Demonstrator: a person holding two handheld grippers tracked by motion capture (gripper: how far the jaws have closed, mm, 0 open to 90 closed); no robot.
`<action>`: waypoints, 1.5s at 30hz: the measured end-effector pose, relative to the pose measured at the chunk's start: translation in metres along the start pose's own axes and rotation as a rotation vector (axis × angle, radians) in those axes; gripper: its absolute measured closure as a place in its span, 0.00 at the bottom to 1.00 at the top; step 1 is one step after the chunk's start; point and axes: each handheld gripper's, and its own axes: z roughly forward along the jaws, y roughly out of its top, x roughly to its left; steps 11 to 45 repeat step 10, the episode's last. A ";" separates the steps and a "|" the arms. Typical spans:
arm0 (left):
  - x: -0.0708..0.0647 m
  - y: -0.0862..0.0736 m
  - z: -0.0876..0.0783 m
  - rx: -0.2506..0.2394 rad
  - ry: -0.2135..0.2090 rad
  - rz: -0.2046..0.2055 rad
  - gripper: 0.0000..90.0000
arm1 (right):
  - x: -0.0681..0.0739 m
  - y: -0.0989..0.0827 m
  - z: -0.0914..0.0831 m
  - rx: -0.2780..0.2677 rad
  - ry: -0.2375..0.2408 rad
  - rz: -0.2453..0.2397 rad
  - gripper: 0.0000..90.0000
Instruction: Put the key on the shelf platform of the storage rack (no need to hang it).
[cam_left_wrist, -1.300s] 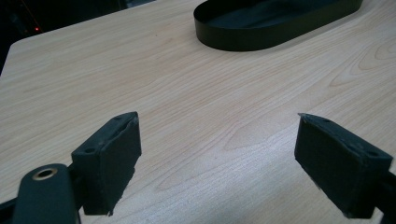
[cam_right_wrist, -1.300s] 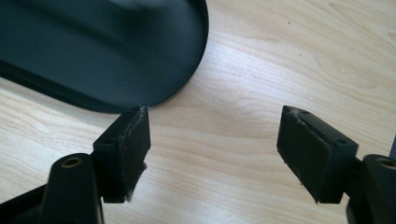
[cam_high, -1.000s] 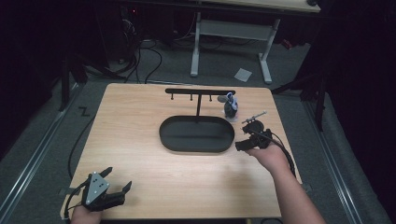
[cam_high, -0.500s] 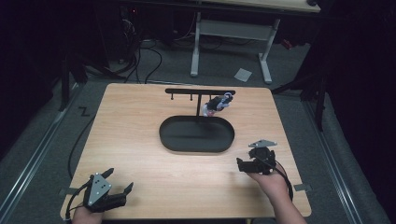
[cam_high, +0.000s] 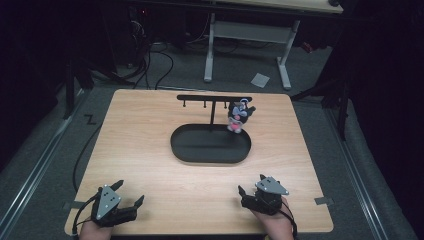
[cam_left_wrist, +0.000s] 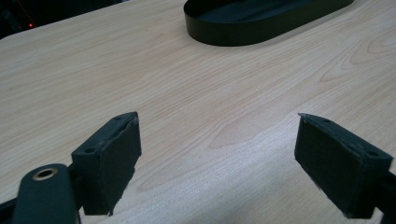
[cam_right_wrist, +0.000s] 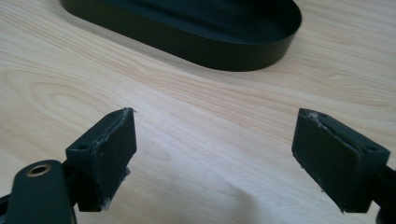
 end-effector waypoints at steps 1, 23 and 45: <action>0.000 0.000 -0.001 -0.004 0.004 0.003 0.17 | 0.001 0.000 -0.001 -0.012 0.018 0.009 0.16; 0.005 0.000 -0.005 -0.012 0.016 0.000 0.17 | 0.000 -0.003 0.000 -0.015 0.039 0.051 0.16; 0.005 0.000 -0.005 -0.012 0.016 0.000 0.17 | 0.000 -0.003 0.000 -0.015 0.039 0.051 0.16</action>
